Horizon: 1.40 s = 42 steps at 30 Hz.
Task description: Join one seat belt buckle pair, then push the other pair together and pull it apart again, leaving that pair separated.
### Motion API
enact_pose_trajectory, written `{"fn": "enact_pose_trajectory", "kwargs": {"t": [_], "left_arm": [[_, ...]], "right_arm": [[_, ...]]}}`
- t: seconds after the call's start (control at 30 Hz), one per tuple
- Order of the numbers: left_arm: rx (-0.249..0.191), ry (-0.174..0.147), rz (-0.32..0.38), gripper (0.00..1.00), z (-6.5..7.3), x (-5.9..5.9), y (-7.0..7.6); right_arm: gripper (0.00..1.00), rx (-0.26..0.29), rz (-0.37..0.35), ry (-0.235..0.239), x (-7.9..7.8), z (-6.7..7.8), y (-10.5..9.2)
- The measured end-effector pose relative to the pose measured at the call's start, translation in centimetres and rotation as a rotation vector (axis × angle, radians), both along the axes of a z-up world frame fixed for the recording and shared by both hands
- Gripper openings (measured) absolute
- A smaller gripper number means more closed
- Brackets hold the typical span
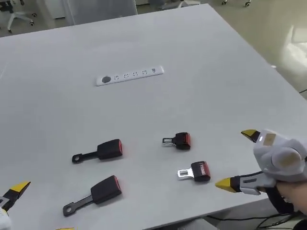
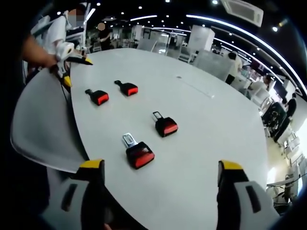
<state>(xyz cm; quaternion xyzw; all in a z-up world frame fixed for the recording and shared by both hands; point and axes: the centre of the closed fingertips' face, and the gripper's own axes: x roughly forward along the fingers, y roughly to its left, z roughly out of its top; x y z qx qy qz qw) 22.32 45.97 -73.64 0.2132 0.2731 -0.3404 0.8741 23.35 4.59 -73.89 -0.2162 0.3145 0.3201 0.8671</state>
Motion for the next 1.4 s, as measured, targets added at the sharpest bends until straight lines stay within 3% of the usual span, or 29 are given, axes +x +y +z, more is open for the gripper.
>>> {"fn": "enact_pose_trajectory", "kwargs": {"t": [0.23,0.47,0.53,0.67,0.73,0.8,0.83,0.9,0.93,1.03,1.13,1.23,1.3,1.4], "left_arm": [[0.006,0.003,-0.013,1.0,-0.2,-0.4,-0.1],[0.012,0.011,-0.022,1.0,-0.4,-0.5,-0.2],[0.002,0.041,-0.022,1.0,-0.6,-0.6,-0.1],[0.031,0.048,-0.06,0.96,-0.9,-0.7,-0.2],[0.036,0.066,-0.067,0.93,-1.3,-0.6,-0.2],[0.065,0.098,-0.089,0.88,-1.8,-0.7,-0.2],[0.08,0.119,-0.117,0.86,-2.2,-0.8,-0.4],[0.09,0.111,-0.151,0.84,-2.3,-0.3,-1.1],[0.091,0.123,-0.161,0.82,-2.4,-0.1,-1.4],[0.085,0.182,-0.2,0.74,-3.1,0.2,-2.8],[0.107,0.238,-0.278,0.67,-4.2,0.6,-4.7],[0.104,0.279,-0.286,0.64,-5.0,1.4,-5.9],[0.12,0.276,-0.293,0.64,-5.3,2.3,-6.8],[0.147,0.273,-0.318,0.61,-5.8,3.2,-7.6]], "right_arm": [[1.0,-0.008,-0.002,-0.015,0.3,0.1,-0.1],[0.98,-0.018,0.028,-0.001,-0.2,0.1,0.1],[0.96,-0.043,0.026,0.007,-0.2,0.1,-0.3],[0.92,-0.053,0.067,0.018,-0.3,-0.1,0.2],[0.85,-0.032,0.112,0.062,-0.9,-0.8,1.2],[0.81,-0.079,0.144,0.052,-0.8,-1.3,1.3],[0.79,-0.096,0.177,0.052,-0.9,-1.6,1.8],[0.76,-0.1,0.218,0.041,-0.6,-1.8,2.8],[0.73,-0.104,0.233,0.044,-0.5,-2.0,3.0],[0.69,-0.109,0.257,0.069,0.0,-2.8,3.7],[0.63,-0.13,0.34,0.093,0.2,-3.7,4.8],[0.57,-0.134,0.389,0.124,0.3,-4.7,5.5],[0.55,-0.163,0.42,0.125,0.7,-5.3,5.6],[0.52,-0.164,0.433,0.149,1.1,-5.9,5.8]]}}
